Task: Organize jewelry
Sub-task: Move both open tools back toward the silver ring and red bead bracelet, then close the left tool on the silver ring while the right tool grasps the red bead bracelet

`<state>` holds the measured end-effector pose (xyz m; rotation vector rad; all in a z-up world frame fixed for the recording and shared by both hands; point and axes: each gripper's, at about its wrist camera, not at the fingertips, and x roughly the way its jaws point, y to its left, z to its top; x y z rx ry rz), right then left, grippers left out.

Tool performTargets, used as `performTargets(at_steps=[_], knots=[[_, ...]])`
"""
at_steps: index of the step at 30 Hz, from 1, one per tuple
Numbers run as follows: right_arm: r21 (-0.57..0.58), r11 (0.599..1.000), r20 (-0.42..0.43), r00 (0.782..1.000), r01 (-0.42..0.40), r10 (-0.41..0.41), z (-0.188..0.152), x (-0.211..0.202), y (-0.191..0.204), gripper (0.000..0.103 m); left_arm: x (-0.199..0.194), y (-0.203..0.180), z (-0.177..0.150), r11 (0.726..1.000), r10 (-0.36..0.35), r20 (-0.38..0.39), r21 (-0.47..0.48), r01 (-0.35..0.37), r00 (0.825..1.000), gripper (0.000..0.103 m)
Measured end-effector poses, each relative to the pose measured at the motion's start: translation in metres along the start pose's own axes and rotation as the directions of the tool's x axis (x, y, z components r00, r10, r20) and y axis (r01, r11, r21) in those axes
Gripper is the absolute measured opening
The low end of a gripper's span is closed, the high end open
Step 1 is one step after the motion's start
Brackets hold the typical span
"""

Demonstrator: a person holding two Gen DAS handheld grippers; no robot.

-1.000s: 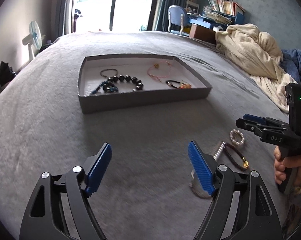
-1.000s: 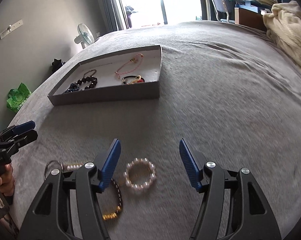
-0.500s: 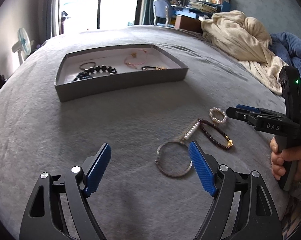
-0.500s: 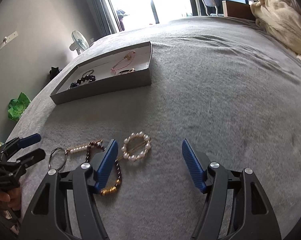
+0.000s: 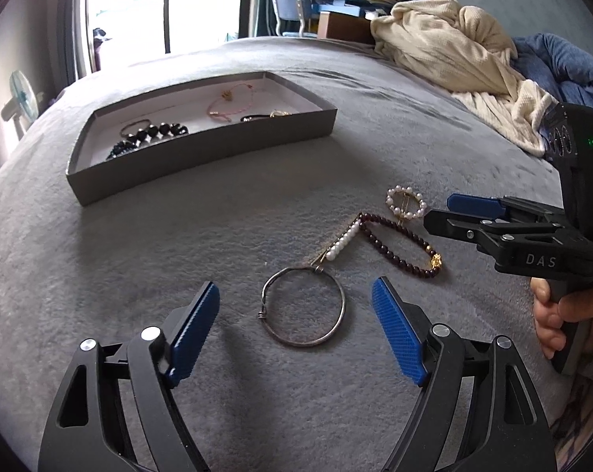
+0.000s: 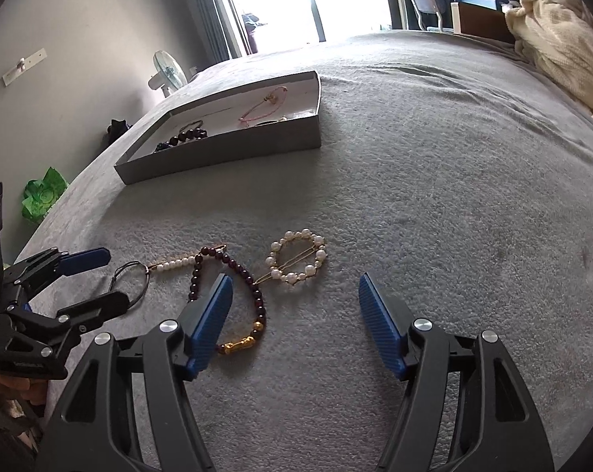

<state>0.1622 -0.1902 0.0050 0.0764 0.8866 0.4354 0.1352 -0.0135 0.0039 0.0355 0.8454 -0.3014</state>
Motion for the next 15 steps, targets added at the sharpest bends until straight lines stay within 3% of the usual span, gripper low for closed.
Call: performTargets(at_steps=[3, 5, 8, 15], knots=[[-0.006, 1.000, -0.002, 1.000, -0.009, 0.009, -0.001, 0.000, 0.002, 0.066, 0.005, 0.002, -0.001, 1.000, -0.006, -0.021, -0.009, 0.006, 1.000, 0.058], [-0.014, 1.000, -0.002, 1.000, -0.018, 0.018, -0.002, 0.000, 0.003, 0.066, 0.006, 0.004, -0.002, 1.000, -0.014, -0.020, -0.016, 0.014, 1.000, 0.050], [-0.026, 0.999, -0.004, 1.000, -0.027, 0.026, -0.002, -0.001, 0.006, 0.065, 0.005, 0.006, -0.003, 0.999, -0.021, -0.009, -0.028, 0.020, 1.000, 0.047], [-0.036, 0.998, -0.027, 0.999, -0.045, 0.044, -0.004, 0.002, 0.009, 0.050, 0.002, 0.012, -0.005, 0.998, -0.020, 0.001, -0.055, 0.020, 1.000, 0.041]])
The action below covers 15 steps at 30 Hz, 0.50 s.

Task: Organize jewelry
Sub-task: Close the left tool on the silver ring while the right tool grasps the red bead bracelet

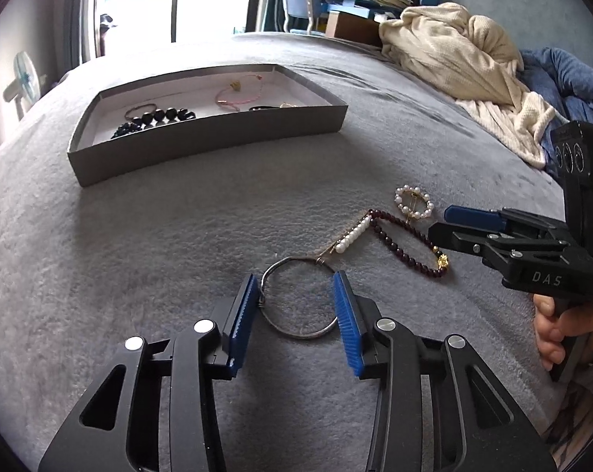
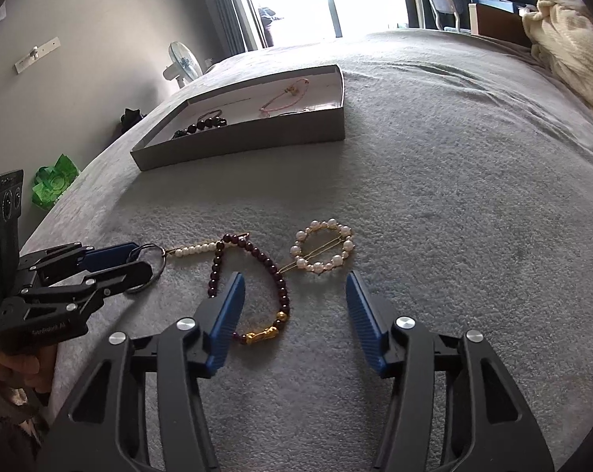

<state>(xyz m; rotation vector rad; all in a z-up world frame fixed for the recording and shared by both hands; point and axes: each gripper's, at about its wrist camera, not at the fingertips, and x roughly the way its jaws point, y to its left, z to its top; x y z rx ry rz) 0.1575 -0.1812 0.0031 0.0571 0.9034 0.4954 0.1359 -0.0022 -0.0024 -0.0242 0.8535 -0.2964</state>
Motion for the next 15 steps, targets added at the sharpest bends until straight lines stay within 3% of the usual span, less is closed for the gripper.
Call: performTargets(at_steps=[7, 11, 15], knots=[[-0.024, 1.000, -0.032, 0.999, -0.005, 0.004, -0.001, 0.005, 0.006, 0.039, -0.003, -0.001, -0.001, 1.000, 0.005, 0.004, -0.001, -0.005, 1.000, 0.044], [-0.041, 0.999, -0.056, 0.998, -0.015, 0.012, -0.002, 0.010, 0.010, 0.026, -0.003, -0.001, -0.001, 1.000, 0.003, 0.007, 0.001, -0.003, 1.000, 0.054], [-0.059, 0.998, -0.088, 0.996, -0.013, 0.008, -0.002, 0.017, 0.015, 0.022, 0.001, -0.004, 0.001, 1.000, 0.001, -0.009, 0.018, -0.001, 1.000, 0.060]])
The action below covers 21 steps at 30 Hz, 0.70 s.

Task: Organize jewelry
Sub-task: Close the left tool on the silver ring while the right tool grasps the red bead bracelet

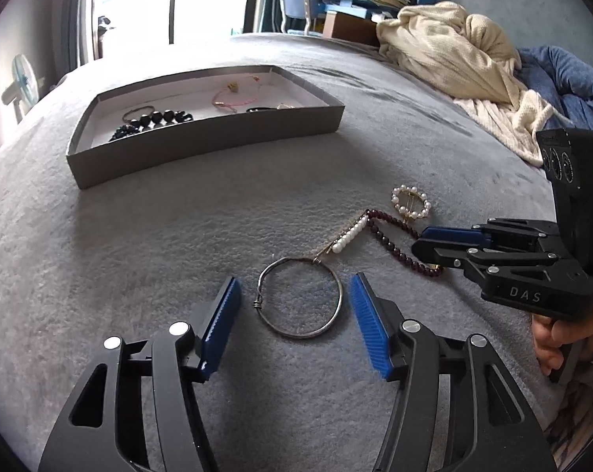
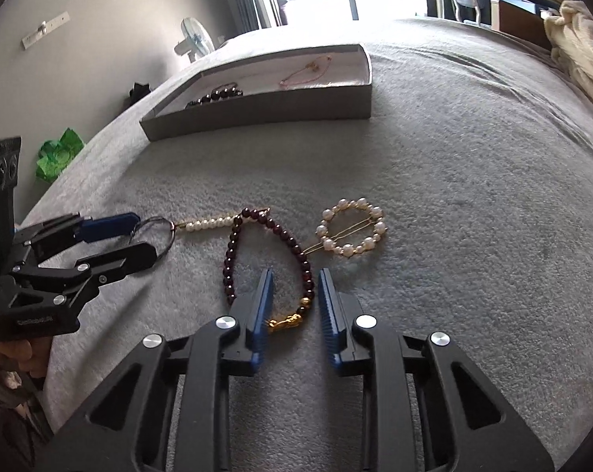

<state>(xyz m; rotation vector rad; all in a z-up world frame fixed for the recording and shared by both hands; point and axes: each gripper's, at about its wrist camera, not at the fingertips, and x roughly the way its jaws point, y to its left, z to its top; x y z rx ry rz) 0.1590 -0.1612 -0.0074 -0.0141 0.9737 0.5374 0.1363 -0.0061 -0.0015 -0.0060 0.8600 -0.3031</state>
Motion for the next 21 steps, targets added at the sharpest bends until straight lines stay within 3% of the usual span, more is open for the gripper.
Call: performTargets(at_steps=[4, 8, 21], knots=[[0.016, 1.000, -0.006, 1.000, -0.009, 0.009, 0.000, 0.002, -0.002, 0.019, 0.006, -0.003, 0.002, 1.000, 0.014, -0.021, 0.015, -0.014, 1.000, 0.060], [0.009, 1.000, -0.002, 1.000, -0.008, 0.008, 0.000, 0.001, 0.000, 0.007, 0.008, -0.004, 0.001, 0.999, 0.039, -0.027, 0.020, -0.039, 0.999, 0.048], [-0.026, 0.998, 0.094, 0.994, -0.048, 0.051, -0.006, -0.019, 0.005, 0.006, -0.011, 0.000, -0.005, 1.000, 0.016, 0.013, 0.003, -0.016, 1.000, 0.048]])
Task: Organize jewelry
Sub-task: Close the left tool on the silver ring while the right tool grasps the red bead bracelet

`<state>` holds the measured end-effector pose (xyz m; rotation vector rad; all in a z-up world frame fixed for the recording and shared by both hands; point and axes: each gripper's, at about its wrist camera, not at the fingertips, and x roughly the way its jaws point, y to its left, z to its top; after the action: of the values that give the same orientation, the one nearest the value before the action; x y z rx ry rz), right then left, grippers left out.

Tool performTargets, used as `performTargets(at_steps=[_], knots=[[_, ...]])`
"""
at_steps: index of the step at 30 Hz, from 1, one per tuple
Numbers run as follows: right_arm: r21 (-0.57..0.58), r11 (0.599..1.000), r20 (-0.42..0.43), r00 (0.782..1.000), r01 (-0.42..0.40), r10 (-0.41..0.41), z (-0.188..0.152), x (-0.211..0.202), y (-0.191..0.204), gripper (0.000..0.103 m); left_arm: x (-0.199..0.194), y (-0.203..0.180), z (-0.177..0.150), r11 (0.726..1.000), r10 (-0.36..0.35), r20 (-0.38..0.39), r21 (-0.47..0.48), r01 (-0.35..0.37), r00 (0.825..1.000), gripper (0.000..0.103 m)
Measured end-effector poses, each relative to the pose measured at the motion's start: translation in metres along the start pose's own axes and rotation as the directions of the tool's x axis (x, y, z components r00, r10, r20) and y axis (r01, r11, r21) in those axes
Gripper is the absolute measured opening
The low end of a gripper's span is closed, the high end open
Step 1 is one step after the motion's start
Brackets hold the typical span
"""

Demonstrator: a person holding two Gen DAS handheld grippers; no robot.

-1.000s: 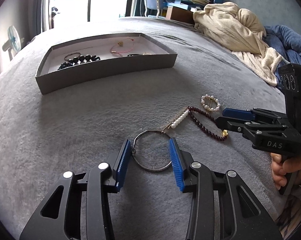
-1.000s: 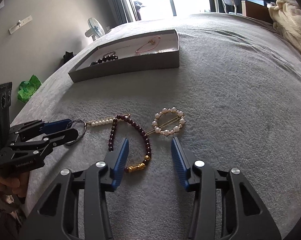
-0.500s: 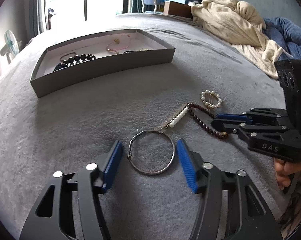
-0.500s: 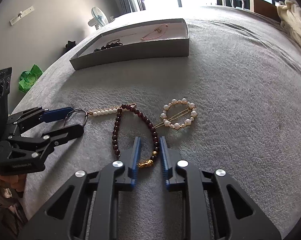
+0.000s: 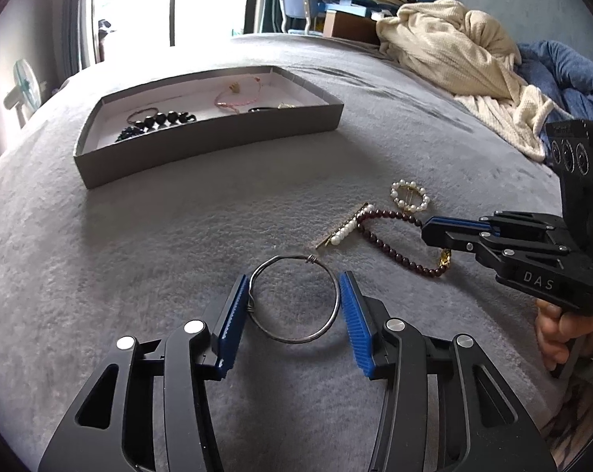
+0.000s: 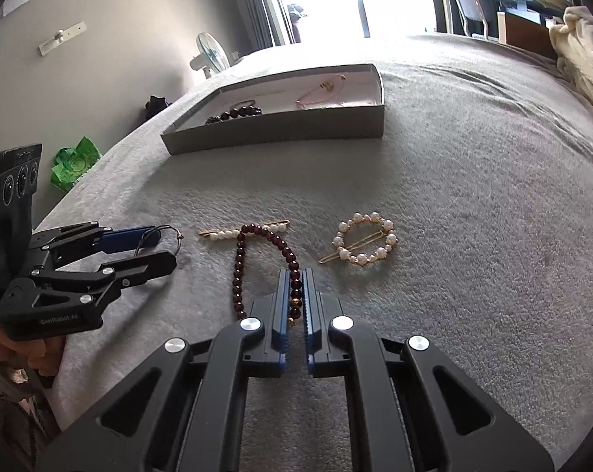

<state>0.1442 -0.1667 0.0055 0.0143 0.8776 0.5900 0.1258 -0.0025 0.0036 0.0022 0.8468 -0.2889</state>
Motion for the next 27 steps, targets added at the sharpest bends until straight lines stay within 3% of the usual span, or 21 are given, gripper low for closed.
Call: performTargets(at_steps=[11, 27], knots=[[-0.040, 0.999, 0.025, 1.000, 0.004, -0.003, 0.005, -0.010, 0.013, 0.006, -0.019, 0.025, 0.003, 0.999, 0.036, 0.030, -0.029, -0.035, 0.999, 0.048], [-0.040, 0.999, 0.068, 0.998, -0.005, 0.007, 0.042, -0.011, 0.018, 0.006, -0.033, 0.053, 0.034, 0.996, 0.075, 0.097, -0.057, -0.070, 0.992, 0.048]])
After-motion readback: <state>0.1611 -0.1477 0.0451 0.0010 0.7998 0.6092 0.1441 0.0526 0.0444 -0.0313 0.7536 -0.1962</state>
